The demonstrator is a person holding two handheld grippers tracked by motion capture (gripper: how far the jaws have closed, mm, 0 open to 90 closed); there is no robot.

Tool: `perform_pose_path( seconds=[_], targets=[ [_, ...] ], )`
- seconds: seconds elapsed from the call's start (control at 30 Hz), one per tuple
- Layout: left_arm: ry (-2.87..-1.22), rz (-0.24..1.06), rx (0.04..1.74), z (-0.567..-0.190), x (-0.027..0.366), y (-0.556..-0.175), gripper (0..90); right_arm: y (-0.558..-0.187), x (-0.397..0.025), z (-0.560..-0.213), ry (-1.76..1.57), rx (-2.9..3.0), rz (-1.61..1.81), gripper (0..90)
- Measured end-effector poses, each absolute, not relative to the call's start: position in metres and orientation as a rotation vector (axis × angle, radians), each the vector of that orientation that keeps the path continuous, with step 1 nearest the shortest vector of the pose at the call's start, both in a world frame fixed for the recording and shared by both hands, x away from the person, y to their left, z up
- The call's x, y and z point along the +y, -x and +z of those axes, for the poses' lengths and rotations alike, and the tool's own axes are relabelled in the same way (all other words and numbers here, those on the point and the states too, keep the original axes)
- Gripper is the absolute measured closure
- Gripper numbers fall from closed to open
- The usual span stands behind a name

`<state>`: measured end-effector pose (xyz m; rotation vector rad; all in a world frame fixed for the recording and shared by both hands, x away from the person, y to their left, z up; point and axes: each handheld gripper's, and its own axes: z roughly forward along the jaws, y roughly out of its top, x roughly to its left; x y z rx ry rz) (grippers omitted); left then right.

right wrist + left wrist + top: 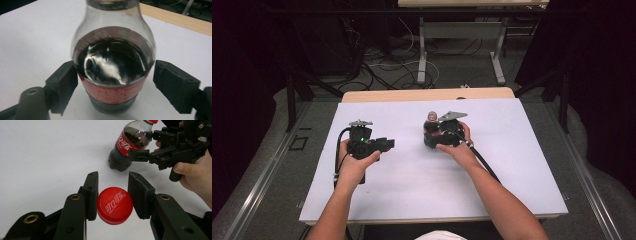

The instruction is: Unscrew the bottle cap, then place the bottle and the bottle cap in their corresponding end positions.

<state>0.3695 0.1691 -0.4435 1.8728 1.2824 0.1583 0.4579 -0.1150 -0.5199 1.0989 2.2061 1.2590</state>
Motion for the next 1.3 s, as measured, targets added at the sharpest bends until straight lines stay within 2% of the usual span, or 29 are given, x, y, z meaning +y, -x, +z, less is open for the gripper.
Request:
perform_pose_path(
  seconds=[0.33, 0.67, 1.03, 1.3],
  targets=[
    [-1.923, 0.141, 1.271, -0.458, 0.153, -0.373, 61.5, -0.451, -0.119, -0.519, -1.119, 2.209, 1.208, 14.0],
    [-2.033, 0.120, 1.163, -0.491, 0.105, -0.375, 61.5, -0.438, -0.136, -0.517, -1.124, 2.206, 1.170, 0.4],
    [-2.099, 0.073, 1.049, -0.524, 0.053, -0.376, 61.5, -0.420, -0.168, -0.517, -1.175, 2.162, 1.155, 0.0],
    [-2.144, 0.073, 1.035, -0.546, 0.036, -0.370, 61.4, -0.413, -0.184, -0.516, -1.205, 2.130, 1.178, 0.0]
  ],
)
